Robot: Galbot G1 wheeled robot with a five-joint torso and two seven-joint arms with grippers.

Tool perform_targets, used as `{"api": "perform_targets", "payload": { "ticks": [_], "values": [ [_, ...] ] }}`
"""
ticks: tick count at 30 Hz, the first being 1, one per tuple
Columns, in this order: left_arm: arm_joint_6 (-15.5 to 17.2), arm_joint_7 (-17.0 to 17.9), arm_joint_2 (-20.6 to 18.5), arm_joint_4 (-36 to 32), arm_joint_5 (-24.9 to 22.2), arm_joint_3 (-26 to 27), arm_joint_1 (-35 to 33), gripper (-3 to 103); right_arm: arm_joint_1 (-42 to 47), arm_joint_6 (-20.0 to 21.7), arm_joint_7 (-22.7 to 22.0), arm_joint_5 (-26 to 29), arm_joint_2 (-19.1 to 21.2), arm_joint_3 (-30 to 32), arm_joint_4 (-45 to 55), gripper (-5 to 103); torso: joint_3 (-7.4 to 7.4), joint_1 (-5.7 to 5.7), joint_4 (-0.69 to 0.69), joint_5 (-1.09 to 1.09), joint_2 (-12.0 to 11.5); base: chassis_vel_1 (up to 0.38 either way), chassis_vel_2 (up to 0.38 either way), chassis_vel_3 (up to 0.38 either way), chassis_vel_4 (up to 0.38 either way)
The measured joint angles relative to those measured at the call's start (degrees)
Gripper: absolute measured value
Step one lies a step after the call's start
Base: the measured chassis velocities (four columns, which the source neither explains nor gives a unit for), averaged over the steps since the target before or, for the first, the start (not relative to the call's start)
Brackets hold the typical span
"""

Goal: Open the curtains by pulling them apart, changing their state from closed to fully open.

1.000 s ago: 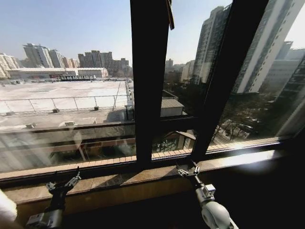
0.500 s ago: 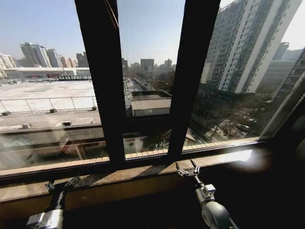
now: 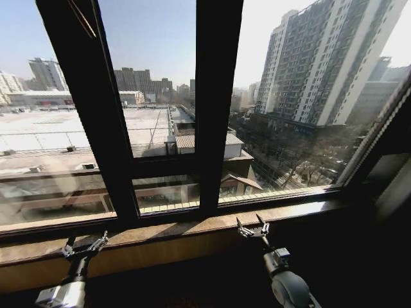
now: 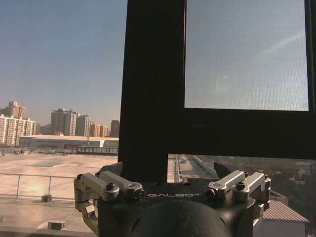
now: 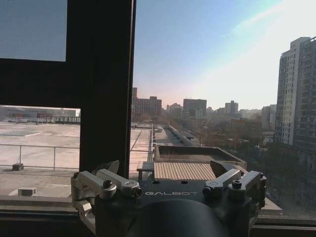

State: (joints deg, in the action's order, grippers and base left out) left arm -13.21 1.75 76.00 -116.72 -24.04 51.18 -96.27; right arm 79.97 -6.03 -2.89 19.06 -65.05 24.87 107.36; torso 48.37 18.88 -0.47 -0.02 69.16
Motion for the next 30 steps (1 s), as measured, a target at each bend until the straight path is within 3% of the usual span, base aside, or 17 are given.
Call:
{"api": "perform_targets", "payload": {
  "ticks": [6,14,21,30],
  "values": [
    [0.0,-0.01,0.0,0.0,0.0,-0.01,0.0,100,0.0,0.0,0.0,0.0,0.01,0.02,-0.01,100,0.01,0.01,-0.01,0.03,-0.01,-0.273,-0.309,0.268,0.323],
    [0.0,-0.01,0.0,0.0,0.0,0.0,0.0,100,0.0,0.0,-0.01,0.0,0.0,0.01,0.0,100,0.01,0.0,0.0,-0.02,0.0,0.016,-0.18,-0.002,0.158],
    [0.0,0.0,-0.01,0.0,0.0,0.03,0.0,100,0.0,0.0,0.0,0.0,-0.01,-0.01,0.0,100,0.0,0.01,0.01,0.0,-0.01,0.191,-0.164,-0.205,0.166],
    [0.0,0.0,0.0,0.0,0.0,0.03,-0.01,100,0.01,0.0,0.0,0.0,-0.01,0.0,0.0,100,-0.01,-0.02,0.01,0.01,0.01,0.239,-0.353,-0.243,0.372]
  ]
}}
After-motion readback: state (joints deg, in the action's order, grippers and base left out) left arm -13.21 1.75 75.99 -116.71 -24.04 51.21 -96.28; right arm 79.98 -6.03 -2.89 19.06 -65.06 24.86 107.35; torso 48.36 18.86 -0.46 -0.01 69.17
